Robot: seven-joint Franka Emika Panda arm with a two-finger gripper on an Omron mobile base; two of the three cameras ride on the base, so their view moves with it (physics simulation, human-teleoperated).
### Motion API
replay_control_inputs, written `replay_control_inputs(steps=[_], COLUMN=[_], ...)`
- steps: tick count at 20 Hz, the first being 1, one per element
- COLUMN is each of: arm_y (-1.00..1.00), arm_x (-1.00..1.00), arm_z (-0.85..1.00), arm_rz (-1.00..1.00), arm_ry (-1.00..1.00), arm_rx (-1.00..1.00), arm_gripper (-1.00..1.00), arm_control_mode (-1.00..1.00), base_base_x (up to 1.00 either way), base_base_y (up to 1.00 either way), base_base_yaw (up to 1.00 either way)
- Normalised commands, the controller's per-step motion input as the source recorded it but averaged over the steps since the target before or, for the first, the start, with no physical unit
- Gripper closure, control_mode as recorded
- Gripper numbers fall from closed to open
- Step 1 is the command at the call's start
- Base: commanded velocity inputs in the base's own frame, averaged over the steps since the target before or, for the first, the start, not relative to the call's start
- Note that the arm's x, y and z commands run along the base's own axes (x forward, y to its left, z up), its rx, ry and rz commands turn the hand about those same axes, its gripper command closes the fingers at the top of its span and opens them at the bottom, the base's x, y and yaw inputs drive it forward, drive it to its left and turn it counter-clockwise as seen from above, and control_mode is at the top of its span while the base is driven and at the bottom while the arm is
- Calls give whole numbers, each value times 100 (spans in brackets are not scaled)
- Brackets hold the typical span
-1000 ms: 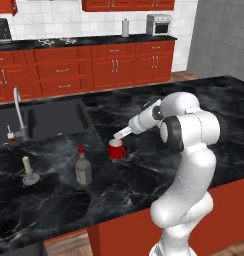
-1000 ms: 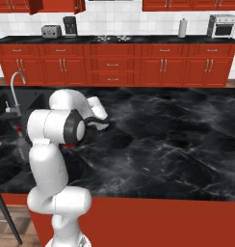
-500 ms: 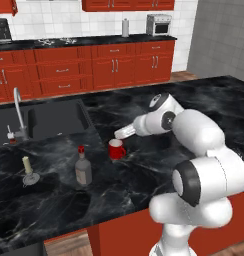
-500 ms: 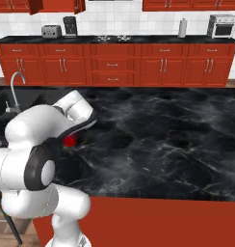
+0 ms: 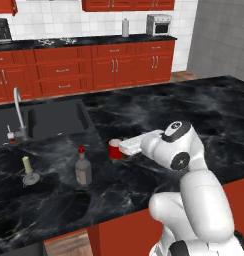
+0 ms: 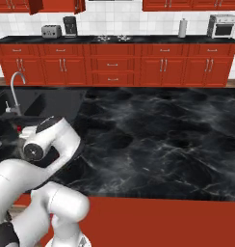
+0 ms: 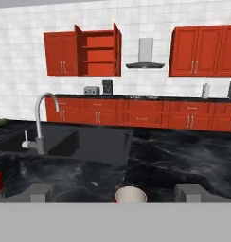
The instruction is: Open the cabinet directly in front. Then move the liquor and the mug to the dining counter with the candle on it.
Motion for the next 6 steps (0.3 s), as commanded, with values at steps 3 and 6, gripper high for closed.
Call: replay_control_inputs(steps=[3, 6], arm_y=[-20, -32], arm_x=[-100, -100], arm_z=[0, 0], arm_rz=[0, -2], arm_ry=[-17, -35], arm_rx=[1, 5], arm_gripper=[-100, -100], arm_control_mode=[-100, -100], base_base_x=[0, 0], base_base_y=[0, 0], base_base_yaw=[0, 0])
